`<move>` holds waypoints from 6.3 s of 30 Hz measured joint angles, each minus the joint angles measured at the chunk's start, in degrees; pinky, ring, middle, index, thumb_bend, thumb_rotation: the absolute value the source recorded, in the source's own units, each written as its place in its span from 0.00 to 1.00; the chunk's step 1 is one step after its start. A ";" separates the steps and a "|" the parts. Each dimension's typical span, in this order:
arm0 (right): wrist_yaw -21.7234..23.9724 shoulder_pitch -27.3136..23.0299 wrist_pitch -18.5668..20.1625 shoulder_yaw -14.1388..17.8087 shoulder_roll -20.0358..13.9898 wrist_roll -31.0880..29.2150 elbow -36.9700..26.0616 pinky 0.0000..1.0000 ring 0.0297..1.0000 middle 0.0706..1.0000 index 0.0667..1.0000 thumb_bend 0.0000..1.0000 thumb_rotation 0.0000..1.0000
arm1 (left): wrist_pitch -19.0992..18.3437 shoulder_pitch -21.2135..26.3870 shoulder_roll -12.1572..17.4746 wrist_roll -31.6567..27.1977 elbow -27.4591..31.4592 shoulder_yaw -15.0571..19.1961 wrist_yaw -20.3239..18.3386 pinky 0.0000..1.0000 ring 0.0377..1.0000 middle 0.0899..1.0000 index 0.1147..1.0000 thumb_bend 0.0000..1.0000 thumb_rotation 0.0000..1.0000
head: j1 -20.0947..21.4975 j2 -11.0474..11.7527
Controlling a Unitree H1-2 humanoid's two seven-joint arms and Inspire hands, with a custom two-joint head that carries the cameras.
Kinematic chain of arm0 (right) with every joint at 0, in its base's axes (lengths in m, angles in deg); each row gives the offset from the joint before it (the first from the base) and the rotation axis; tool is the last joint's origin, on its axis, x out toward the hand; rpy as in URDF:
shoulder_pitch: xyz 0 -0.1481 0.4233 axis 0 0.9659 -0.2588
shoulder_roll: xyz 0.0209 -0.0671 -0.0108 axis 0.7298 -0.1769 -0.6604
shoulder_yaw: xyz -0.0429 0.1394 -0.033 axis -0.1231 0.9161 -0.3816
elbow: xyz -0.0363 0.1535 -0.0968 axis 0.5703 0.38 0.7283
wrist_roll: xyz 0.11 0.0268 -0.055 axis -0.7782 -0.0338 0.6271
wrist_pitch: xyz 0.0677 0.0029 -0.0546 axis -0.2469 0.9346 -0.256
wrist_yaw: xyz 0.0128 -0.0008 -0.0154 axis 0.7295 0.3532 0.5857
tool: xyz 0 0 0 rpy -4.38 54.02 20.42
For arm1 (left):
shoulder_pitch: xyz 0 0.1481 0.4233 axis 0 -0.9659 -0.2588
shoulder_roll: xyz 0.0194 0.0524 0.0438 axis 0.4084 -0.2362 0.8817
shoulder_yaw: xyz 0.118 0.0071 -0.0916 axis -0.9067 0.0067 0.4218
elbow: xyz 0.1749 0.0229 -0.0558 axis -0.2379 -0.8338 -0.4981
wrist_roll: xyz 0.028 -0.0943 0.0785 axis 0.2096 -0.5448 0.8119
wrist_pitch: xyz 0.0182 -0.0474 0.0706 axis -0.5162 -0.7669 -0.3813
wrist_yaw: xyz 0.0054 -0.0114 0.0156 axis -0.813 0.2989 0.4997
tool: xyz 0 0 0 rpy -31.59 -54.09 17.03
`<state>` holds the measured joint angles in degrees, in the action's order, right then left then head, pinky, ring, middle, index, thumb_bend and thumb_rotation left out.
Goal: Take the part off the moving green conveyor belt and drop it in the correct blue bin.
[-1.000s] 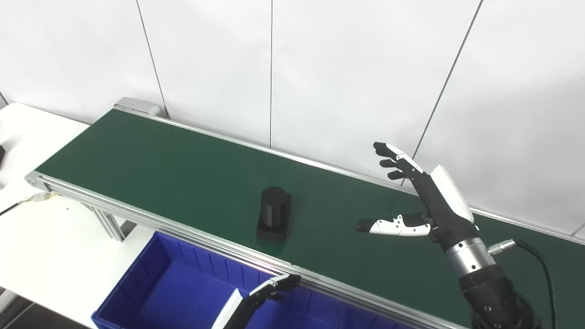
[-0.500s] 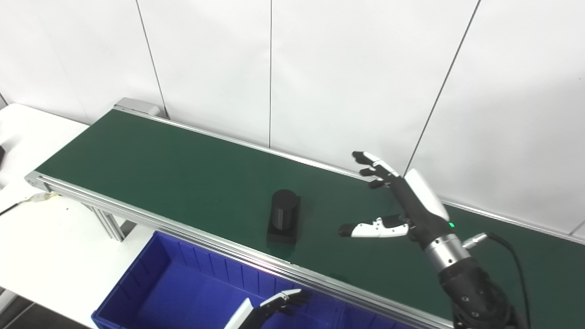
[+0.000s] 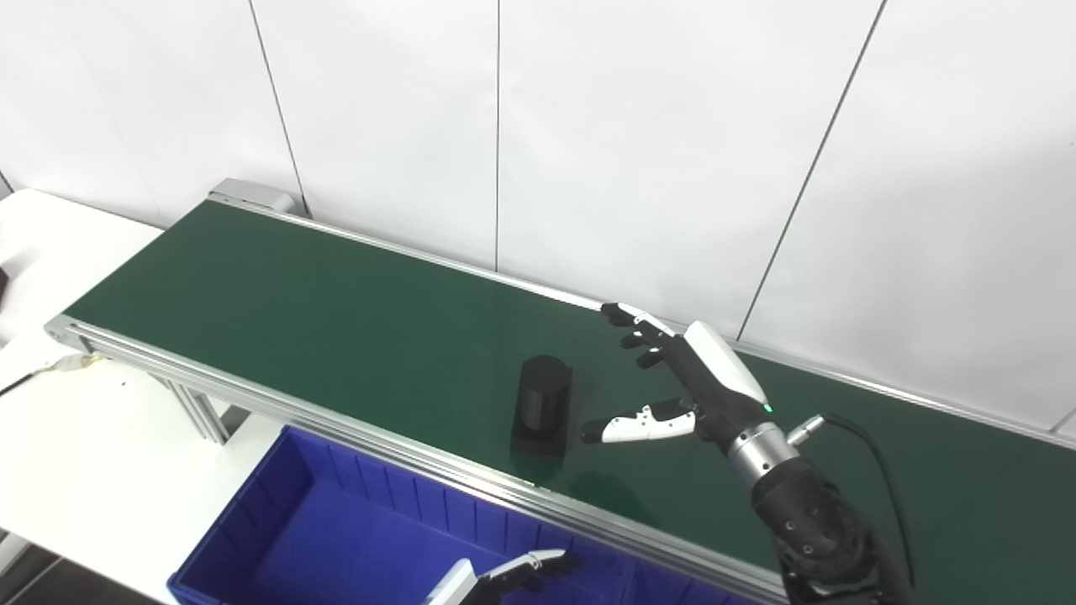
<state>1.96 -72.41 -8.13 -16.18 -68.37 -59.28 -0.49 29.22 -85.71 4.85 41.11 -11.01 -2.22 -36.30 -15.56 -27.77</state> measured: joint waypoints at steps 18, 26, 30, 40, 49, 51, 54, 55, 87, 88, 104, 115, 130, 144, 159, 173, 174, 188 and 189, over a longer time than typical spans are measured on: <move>-2.02 -4.48 0.00 -1.42 2.71 2.29 11.54 0.62 0.76 0.85 0.90 0.93 0.40 | 0.00 -0.05 -0.71 0.28 0.00 0.10 -0.05 0.67 0.73 0.74 0.72 0.95 0.50 | -0.44 -0.09; -3.60 -6.21 -0.03 -1.93 3.59 2.24 18.10 0.58 0.70 0.82 0.88 0.91 0.34 | 0.00 -0.09 -0.82 0.41 0.00 -0.19 0.03 0.66 0.72 0.74 0.72 0.95 0.49 | -0.88 -0.18; -3.98 -6.96 -0.02 -1.95 4.06 1.98 20.53 0.48 0.59 0.73 0.85 0.87 0.27 | 0.00 -0.09 -0.82 0.65 0.00 -0.40 0.51 0.66 0.72 0.73 0.72 0.95 0.50 | -0.79 -0.26; -4.61 -7.38 -0.02 -3.14 4.89 2.59 22.98 0.44 0.50 0.53 0.70 0.66 0.04 | 0.00 -0.34 -0.87 0.98 0.02 -0.67 0.61 0.66 0.72 0.74 0.72 0.95 0.50 | -0.97 -0.62; -9.32 -7.16 -1.00 -5.26 4.61 4.99 23.35 0.40 0.38 0.46 0.50 0.51 0.00 | 0.00 -0.58 -1.23 1.25 0.08 -0.42 0.62 0.66 0.72 0.73 0.72 0.95 0.50 | -0.88 -0.79; -9.85 -7.09 -1.09 -5.55 4.45 5.34 23.34 0.38 0.38 0.45 0.50 0.51 0.00 | 0.00 -0.57 -1.22 1.23 0.08 -0.39 0.61 0.66 0.72 0.74 0.72 0.95 0.49 | -0.70 -0.70; -10.78 -7.01 -1.12 -6.43 4.22 6.53 23.21 0.39 0.39 0.47 0.48 0.51 0.00 | 0.00 -0.56 -1.19 0.95 0.08 -0.39 0.61 0.66 0.72 0.73 0.72 0.95 0.48 | -0.70 -0.79; -11.05 -6.95 -1.12 -6.63 4.16 6.86 23.14 0.39 0.39 0.47 0.49 0.51 0.00 | 0.00 -0.56 -1.19 0.85 0.08 -0.38 0.61 0.66 0.72 0.73 0.72 0.95 0.48 | -0.70 -0.79; -16.11 9.82 -1.09 1.74 1.73 3.75 -7.03 0.30 0.35 0.36 0.48 0.52 0.00 | 0.00 -0.61 0.11 0.02 1.75 -0.06 0.81 0.68 0.73 0.75 0.74 0.95 0.48 | 7.12 -4.66; -15.72 10.58 -0.73 1.98 1.63 3.63 -8.47 0.31 0.36 0.37 0.48 0.52 0.00 | 0.00 -0.66 0.08 0.02 1.83 0.15 0.81 0.68 0.74 0.75 0.74 0.96 0.49 | 7.47 -4.92; -7.90 21.06 4.12 4.57 -1.55 2.27 -22.49 0.28 0.34 0.40 0.51 0.51 0.00 | 0.00 -2.47 0.19 -0.07 5.63 1.47 -0.19 0.72 0.77 0.78 0.77 0.87 0.52 | 13.62 -10.46; -5.71 27.86 4.12 4.55 -4.71 2.05 -25.15 0.28 0.34 0.40 0.50 0.51 0.00 | -2.06 -3.92 -1.30 -0.49 10.21 4.16 -4.53 0.73 0.79 0.81 0.78 0.82 0.53 | 13.89 -13.97; -5.33 31.75 4.04 3.61 -7.74 2.47 -24.47 0.27 0.34 0.41 0.50 0.51 0.00 | -10.00 -1.85 -2.52 0.26 12.12 6.99 -10.13 0.72 0.79 0.82 0.80 0.83 0.59 | 14.68 -16.35; -2.27 32.33 5.36 1.15 -10.21 6.77 -17.88 0.26 0.33 0.42 0.53 0.50 0.00 | -13.66 0.09 -2.61 4.70 12.23 8.25 -11.83 0.68 0.77 0.82 0.80 0.83 0.65 | 16.08 -17.67; 4.20 30.39 7.49 -2.24 -13.35 13.68 -14.00 0.33 0.35 0.42 0.52 0.51 0.00 | -14.71 0.39 -2.66 1.63 12.60 10.21 -12.57 0.72 0.79 0.81 0.78 0.81 0.60 | 17.40 -18.90; 12.55 34.43 13.73 -3.77 -15.69 22.15 -26.19 0.79 0.88 0.93 0.93 0.82 0.27 | -13.94 0.06 -1.71 -1.32 12.11 11.53 -13.11 0.74 0.79 0.80 0.78 0.82 0.60 | 18.28 -19.95; 12.48 35.15 13.73 -3.42 -15.62 22.32 -26.80 0.80 0.89 0.93 0.94 0.82 0.28 | -13.93 -0.02 -1.54 -1.41 12.11 11.69 -13.12 0.74 0.79 0.80 0.78 0.82 0.60 | 18.37 -20.04; 3.08 46.88 13.73 7.65 -5.33 6.52 -32.16 0.71 0.87 0.96 1.00 0.88 0.34 | -13.77 -0.53 -0.62 -5.07 13.03 12.29 -14.61 0.74 0.79 0.81 0.78 0.80 0.57 | 18.89 -20.39; 2.37 47.18 13.72 7.84 -5.32 5.94 -32.15 0.71 0.87 0.96 1.00 0.88 0.34 | -13.52 -0.52 -0.42 -5.21 13.01 12.27 -14.75 0.74 0.79 0.81 0.78 0.80 0.57 | 18.90 -20.39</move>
<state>4.33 -25.23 5.59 -8.34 -73.69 -53.34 -32.64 15.70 -86.23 4.43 35.90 2.00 10.06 -51.05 3.34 -48.16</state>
